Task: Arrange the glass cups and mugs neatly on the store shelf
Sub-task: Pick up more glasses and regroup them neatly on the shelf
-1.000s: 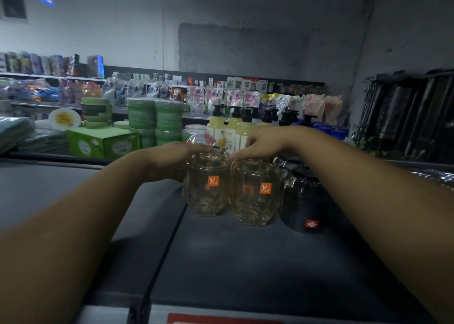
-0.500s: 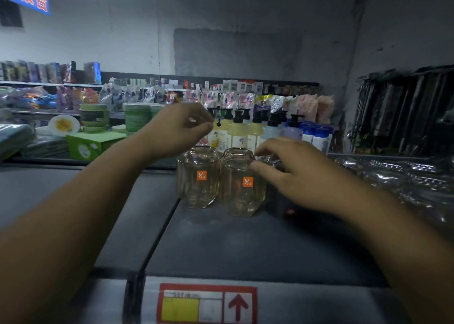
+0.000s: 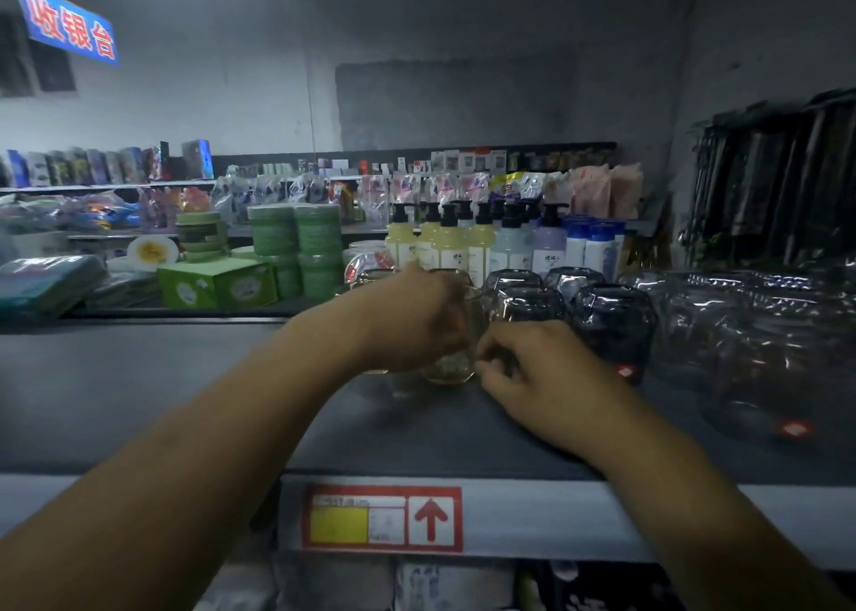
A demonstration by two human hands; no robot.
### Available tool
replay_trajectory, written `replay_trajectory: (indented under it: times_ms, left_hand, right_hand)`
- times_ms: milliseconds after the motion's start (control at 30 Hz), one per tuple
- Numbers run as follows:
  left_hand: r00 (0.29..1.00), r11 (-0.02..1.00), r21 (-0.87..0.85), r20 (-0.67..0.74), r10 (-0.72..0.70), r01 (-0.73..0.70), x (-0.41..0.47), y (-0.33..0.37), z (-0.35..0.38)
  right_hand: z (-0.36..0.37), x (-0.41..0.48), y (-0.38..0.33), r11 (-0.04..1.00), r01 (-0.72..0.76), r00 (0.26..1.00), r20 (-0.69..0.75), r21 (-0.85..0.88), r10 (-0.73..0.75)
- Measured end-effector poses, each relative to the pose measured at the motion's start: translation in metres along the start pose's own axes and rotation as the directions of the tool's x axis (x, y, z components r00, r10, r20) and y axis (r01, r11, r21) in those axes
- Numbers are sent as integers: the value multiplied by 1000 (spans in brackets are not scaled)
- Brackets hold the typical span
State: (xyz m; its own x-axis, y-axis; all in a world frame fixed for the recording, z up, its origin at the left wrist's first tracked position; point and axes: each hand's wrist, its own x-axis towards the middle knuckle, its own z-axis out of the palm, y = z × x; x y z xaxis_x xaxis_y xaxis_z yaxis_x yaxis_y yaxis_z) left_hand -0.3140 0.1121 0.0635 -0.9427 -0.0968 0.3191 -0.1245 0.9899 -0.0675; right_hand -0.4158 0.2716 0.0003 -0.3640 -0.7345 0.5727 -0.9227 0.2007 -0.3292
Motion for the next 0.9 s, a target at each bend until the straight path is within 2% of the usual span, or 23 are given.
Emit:
replay_trajectory:
  times_ms: [100, 233, 300, 367, 400, 467, 533, 567, 600, 667, 733, 767, 800, 833, 900]
  left_hand:
    - [998, 998, -64, -54, 22, -26, -2, -3, 4]
    - [981, 978, -186, -182, 62, -96, -28, -5, 0]
    - [965, 955, -285, -263, 7, -84, -47, -4, -2]
    - [933, 901, -431, -343, -114, -49, -64, -2, 0]
    - [908, 814, -579, -362, -209, -44, -70, 0, 2]
    - [861, 493, -865, -320, -396, -94, -78, 8, 6]
    - [837, 173, -972, -225, -499, -158, -81, 20, 10]
    - [833, 50, -983, -178, -525, -179, -81, 26, 12]
    - [830, -38, -980, -143, -538, -193, -80, 30, 15]
    - [843, -132, -971, -103, -528, -202, -79, 35, 18]
    - [877, -116, -982, -77, -474, -149, -84, 33, 17]
    - [888, -42, -994, -68, -455, -97, -88, 30, 16]
    - [885, 85, -996, -75, -459, -40, -92, 24, 14]
    - [867, 254, -967, -115, -485, 13, -95, 15, 12]
    - [791, 642, -759, -326, -518, 108, -97, -7, 12]
  right_hand:
    - [0, 0, 0, 999, -48, 998, 31, 13, 47]
    - [-2, 0, 0, 995, -90, 996, -2, 38, 90]
    - [-4, -1, -3, 992, -92, 993, -66, 88, 98]
    - [-6, -2, -9, 975, -98, 986, -114, 197, 122]
    - [-7, -1, -13, 957, -104, 983, -119, 272, 141]
    - [-9, 1, -21, 882, -109, 985, -72, 459, 159]
    - [-9, 5, -29, 789, -110, 991, 3, 605, 136]
    - [-9, 6, -34, 741, -109, 991, 19, 662, 129]
    - [-8, 8, -38, 695, -107, 990, 14, 711, 137]
    - [-8, 10, -44, 637, -107, 983, -16, 763, 184]
    - [-10, 14, -41, 677, -99, 976, -62, 729, 210]
    - [-13, 16, -38, 725, -94, 975, -84, 683, 205]
    - [-18, 17, -35, 790, -88, 977, -102, 607, 187]
    - [-24, 20, -33, 846, -90, 981, -100, 526, 166]
    - [-38, 25, -34, 922, -101, 990, -51, 374, 130]
